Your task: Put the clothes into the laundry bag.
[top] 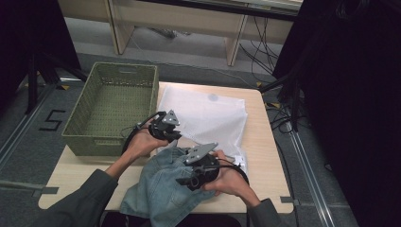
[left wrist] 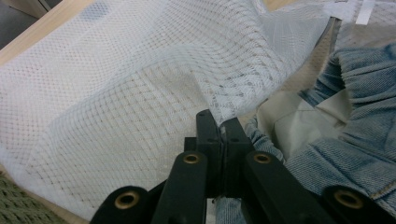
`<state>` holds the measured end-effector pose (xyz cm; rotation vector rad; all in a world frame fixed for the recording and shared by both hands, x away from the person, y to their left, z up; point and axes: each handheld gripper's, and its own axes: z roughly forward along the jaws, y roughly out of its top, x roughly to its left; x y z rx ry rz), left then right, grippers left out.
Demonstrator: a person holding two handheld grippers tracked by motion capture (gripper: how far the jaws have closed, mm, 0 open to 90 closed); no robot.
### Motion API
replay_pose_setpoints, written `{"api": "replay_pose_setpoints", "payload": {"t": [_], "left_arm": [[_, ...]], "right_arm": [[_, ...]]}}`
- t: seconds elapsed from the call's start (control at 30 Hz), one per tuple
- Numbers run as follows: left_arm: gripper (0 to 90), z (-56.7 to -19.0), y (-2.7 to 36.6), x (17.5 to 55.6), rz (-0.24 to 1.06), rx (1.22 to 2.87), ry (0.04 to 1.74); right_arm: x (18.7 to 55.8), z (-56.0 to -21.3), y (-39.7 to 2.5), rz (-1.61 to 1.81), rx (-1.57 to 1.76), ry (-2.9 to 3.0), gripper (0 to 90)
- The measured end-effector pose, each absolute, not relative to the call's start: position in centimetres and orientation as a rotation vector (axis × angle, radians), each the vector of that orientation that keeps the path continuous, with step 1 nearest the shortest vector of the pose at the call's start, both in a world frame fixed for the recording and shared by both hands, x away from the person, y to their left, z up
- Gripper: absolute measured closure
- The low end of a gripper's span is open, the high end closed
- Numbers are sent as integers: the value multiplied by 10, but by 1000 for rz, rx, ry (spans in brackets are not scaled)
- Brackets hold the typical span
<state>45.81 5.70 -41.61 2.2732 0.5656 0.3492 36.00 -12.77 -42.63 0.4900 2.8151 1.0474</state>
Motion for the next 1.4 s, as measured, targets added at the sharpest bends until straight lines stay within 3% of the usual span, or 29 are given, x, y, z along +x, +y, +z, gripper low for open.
{"api": "replay_pose_setpoints", "payload": {"t": [0.03, 0.07, 0.17, 0.53, 0.63, 0.97, 1.23, 1.4], "left_arm": [[882, -416, 57, 458, 346, 2274, 567], [883, -416, 58, 459, 346, 2280, 553], [884, -416, 59, 459, 329, 2280, 551], [886, -409, 57, 454, 295, 2274, 519], [886, -407, 56, 453, 294, 2270, 518], [884, -408, 56, 453, 294, 2280, 505], [883, -407, 61, 458, 278, 2258, 538], [883, -407, 61, 458, 269, 2250, 553]], "right_arm": [[360, -432, -126, 1006, 493, 2819, 402], [361, -441, -124, 969, 517, 2831, 530], [363, -449, -124, 918, 465, 2850, 759], [394, -401, -165, 985, 725, 2497, 849], [408, -401, -177, 931, 805, 2435, 851], [435, -461, -187, 721, 969, 2471, 819], [416, -414, -190, 931, 956, 2449, 520], [392, -381, -178, 1125, 842, 2486, 454]]}}
